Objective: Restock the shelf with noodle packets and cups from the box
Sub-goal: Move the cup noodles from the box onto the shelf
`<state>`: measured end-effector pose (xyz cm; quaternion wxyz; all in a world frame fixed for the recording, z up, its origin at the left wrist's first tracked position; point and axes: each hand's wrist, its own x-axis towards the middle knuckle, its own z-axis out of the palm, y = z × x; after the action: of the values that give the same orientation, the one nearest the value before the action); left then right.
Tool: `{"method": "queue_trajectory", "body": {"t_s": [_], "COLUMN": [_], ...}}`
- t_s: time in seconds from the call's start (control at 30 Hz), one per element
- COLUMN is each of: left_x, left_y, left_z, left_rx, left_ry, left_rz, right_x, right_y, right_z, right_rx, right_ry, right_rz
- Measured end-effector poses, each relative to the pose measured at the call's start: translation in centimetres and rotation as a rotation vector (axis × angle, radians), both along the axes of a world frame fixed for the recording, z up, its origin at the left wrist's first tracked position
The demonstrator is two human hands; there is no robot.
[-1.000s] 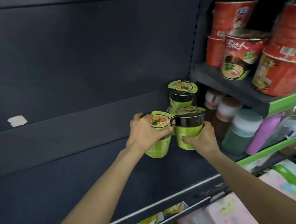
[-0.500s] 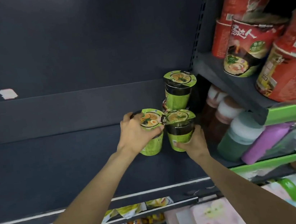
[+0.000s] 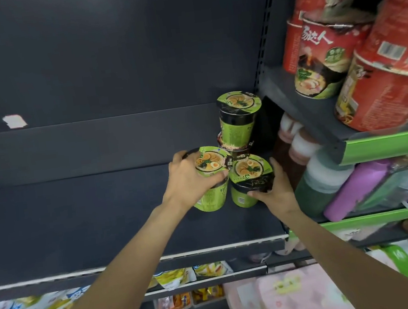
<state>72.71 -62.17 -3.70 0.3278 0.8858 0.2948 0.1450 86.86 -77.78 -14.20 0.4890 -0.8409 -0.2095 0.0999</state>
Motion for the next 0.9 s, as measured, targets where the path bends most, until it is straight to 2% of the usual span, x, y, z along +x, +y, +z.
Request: {"method": "queue_trajectory", "body": {"t_s": [0.17,0.4,0.57,0.73,0.9], "left_x": [0.5,1.5,3.0,3.9,4.5], "left_y": [-1.2,-1.7,-2.3,-1.1,-1.2], "left_z": [0.9,3.5,5.0,4.2,3.5], "left_rx": [0.016,0.041,0.029,-0.148,-0.21], "left_ry": [-0.033,-0.088,-0.116,-0.161,-0.159], "left_rz": [-0.015,-0.096,-0.19,-0.151,-0.138], "right_x": [-0.2,-1.9,-1.5,-0.4,-0.1], "right_y": [-0.5,0.2,0.8,0.4,0.4], "right_z": [3.1,9.2,10.6,10.1,9.9], "right_rx": [-0.239,0.182,0.255,0.19,0.123], "right_ry": [-0.132,0.002,-0.137,-0.172,-0.177], "right_rz": [0.151,0.431,0.282,0.174,0.152]}}
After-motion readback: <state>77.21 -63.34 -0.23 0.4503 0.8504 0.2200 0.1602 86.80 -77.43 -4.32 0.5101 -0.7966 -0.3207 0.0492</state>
